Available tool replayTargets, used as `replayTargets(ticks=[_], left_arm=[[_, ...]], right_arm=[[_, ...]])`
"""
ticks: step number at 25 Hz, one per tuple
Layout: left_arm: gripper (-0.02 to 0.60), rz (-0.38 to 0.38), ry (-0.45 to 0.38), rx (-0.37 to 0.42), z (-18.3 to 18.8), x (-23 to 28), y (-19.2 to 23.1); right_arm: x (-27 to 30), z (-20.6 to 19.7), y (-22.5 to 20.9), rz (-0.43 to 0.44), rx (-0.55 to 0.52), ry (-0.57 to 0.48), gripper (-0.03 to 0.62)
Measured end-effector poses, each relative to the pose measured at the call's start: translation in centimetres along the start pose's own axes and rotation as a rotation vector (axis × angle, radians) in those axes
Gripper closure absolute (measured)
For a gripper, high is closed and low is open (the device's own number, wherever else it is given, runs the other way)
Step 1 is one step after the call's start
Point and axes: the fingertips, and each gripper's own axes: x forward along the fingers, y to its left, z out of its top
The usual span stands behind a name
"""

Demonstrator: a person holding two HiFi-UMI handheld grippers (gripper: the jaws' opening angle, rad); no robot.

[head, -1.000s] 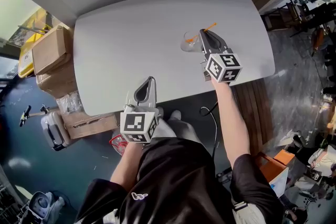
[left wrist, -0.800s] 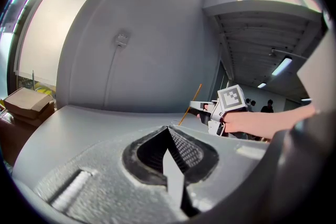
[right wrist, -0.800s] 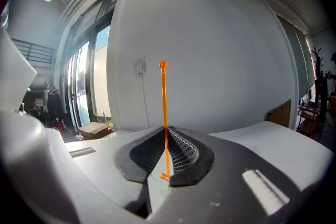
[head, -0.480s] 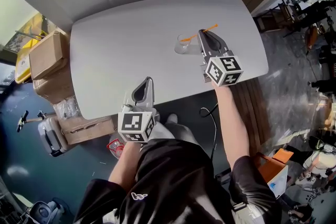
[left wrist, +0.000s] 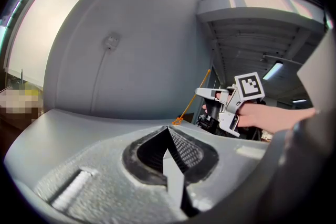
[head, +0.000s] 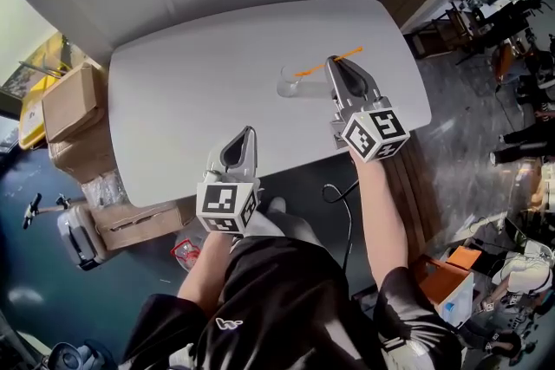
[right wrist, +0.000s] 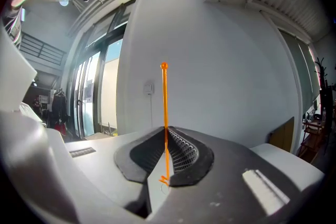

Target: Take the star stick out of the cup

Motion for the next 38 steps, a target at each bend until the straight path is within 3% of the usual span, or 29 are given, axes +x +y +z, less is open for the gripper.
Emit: replayTargets(ticks=[15,22,32,38], left_arm=[[0.580,-0.067,-0.025,0.078,2.5,2.2,-2.7],[0.580,-0.071,-0.045,0.086,3.7,3.0,-2.6],[0.580,-0.088,-0.056,0.087,4.1,4.1,-3.9],[0.580,-0.090,-0.068,0.091,5.1,4.9,-4.5]], right_arm=[[-4.1,1.8,3.4,0.004,-0.001,-0.027,0.576],[-6.4,2.3,3.3,-0.032,0.045,-0.067,0.576],[-9.1,1.0,1.5,-0.109,0.080,-0.056,0.576],[-9.7,-0.1,1.4,-0.113,0.099,-0.036,0.576]])
